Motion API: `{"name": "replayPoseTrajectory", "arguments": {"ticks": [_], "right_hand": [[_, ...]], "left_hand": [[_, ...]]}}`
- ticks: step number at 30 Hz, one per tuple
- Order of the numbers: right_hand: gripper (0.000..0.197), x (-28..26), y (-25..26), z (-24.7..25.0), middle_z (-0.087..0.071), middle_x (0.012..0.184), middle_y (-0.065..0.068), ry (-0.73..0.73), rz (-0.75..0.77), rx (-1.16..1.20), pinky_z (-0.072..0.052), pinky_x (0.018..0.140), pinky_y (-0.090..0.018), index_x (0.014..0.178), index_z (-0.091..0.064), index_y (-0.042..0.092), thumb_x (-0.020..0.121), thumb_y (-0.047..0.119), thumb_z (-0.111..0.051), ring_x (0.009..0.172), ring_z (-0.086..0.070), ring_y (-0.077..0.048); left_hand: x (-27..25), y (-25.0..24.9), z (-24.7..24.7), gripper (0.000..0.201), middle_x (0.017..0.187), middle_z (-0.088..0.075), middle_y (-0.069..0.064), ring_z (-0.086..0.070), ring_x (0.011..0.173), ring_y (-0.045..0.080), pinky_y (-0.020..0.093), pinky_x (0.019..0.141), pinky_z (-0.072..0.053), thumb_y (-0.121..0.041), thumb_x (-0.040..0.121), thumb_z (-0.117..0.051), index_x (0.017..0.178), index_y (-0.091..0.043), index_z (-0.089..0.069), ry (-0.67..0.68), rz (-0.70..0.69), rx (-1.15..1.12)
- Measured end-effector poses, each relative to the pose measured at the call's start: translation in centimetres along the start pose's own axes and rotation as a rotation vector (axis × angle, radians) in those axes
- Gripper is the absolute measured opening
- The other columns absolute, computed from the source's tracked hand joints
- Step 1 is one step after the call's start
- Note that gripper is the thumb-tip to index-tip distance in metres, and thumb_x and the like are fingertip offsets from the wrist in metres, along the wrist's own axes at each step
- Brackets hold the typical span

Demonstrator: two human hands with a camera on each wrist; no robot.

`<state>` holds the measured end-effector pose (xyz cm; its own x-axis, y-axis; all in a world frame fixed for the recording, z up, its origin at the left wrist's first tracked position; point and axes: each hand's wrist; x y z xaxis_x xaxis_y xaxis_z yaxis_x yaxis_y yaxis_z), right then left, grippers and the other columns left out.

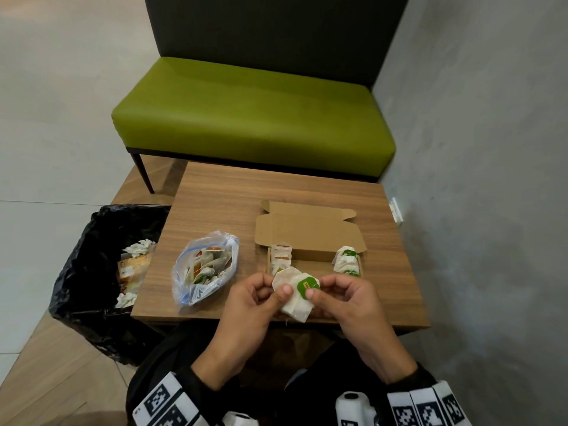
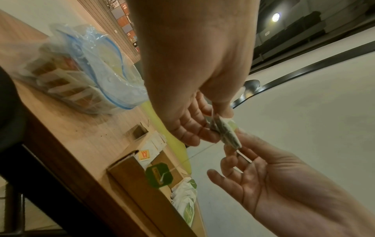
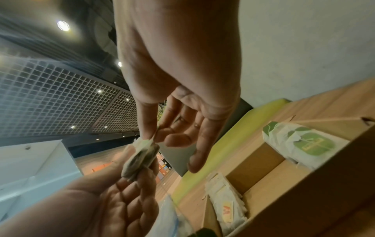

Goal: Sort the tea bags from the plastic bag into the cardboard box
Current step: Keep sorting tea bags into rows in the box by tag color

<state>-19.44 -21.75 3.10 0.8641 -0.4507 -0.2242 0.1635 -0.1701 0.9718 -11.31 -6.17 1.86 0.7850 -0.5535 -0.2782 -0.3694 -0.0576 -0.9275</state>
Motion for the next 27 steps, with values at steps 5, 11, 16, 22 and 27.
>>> {"name": "replayPoseTrajectory", "arguments": {"ticks": [5, 11, 16, 22, 27], "right_hand": [[0.016, -0.2, 1.1, 1.8, -0.076, 0.082, -0.013, 0.002, 0.047, -0.051, -0.058, 0.065, -0.024, 0.081, -0.079, 0.015, 0.066, 0.019, -0.081, 0.072, -0.069, -0.018], [0.013, 1.2, 2.3, 6.4, -0.078, 0.084, -0.001, -0.139, 0.119, -0.364, -0.06, 0.072, -0.029, 0.084, -0.078, 0.02, 0.076, 0.01, -0.08, 0.078, -0.073, -0.018], [0.015, 4.1, 0.7, 10.0, -0.077, 0.079, 0.006, -0.135, 0.054, -0.552, -0.053, 0.066, -0.023, 0.081, -0.077, 0.023, 0.078, 0.009, -0.08, 0.073, -0.067, -0.008], [0.014, 6.4, -1.9, 11.5, -0.078, 0.081, 0.002, 0.055, -0.184, -0.669, -0.057, 0.085, -0.038, 0.074, -0.077, 0.022, 0.076, 0.009, -0.081, 0.08, -0.072, -0.013], [0.012, 7.0, -3.0, 11.2, -0.074, 0.08, -0.001, 0.055, -0.201, -0.834, -0.052, 0.07, -0.032, 0.078, -0.074, 0.024, 0.078, 0.016, -0.082, 0.076, -0.065, -0.016]], "left_hand": [[0.5, 0.1, 0.8, 0.029, 0.086, -0.076, 0.014, -0.071, 0.075, 0.024, 0.036, 0.071, -0.059, -0.025, 0.086, -0.064, 0.103, -0.003, -0.066, -0.103, 0.001, 0.018], [0.8, -0.2, 2.0, 0.016, 0.078, -0.076, 0.012, -0.07, 0.068, 0.02, 0.027, 0.065, -0.055, -0.019, 0.092, -0.063, 0.094, -0.004, -0.067, -0.162, -0.076, 0.096], [0.6, -0.3, 2.1, 0.026, 0.076, -0.074, 0.015, -0.069, 0.071, 0.021, 0.03, 0.069, -0.055, -0.032, 0.082, -0.066, 0.091, -0.008, -0.068, -0.126, -0.095, 0.145], [0.4, 0.2, 1.8, 0.027, 0.079, -0.075, 0.015, -0.072, 0.077, 0.026, 0.033, 0.074, -0.056, -0.033, 0.083, -0.067, 0.092, -0.008, -0.067, -0.061, -0.064, 0.171], [0.4, 0.5, 1.7, 0.032, 0.081, -0.076, 0.014, -0.072, 0.077, 0.02, 0.029, 0.072, -0.054, -0.034, 0.081, -0.067, 0.095, -0.006, -0.067, -0.02, -0.026, 0.176]]}}
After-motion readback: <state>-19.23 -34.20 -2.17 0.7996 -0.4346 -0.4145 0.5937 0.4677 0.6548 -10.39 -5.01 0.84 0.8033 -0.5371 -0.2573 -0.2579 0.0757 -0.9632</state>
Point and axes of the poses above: each hand's wrist, its own x-axis towards the middle knuckle, its own z-axis out of the back of the hand, y = z × x
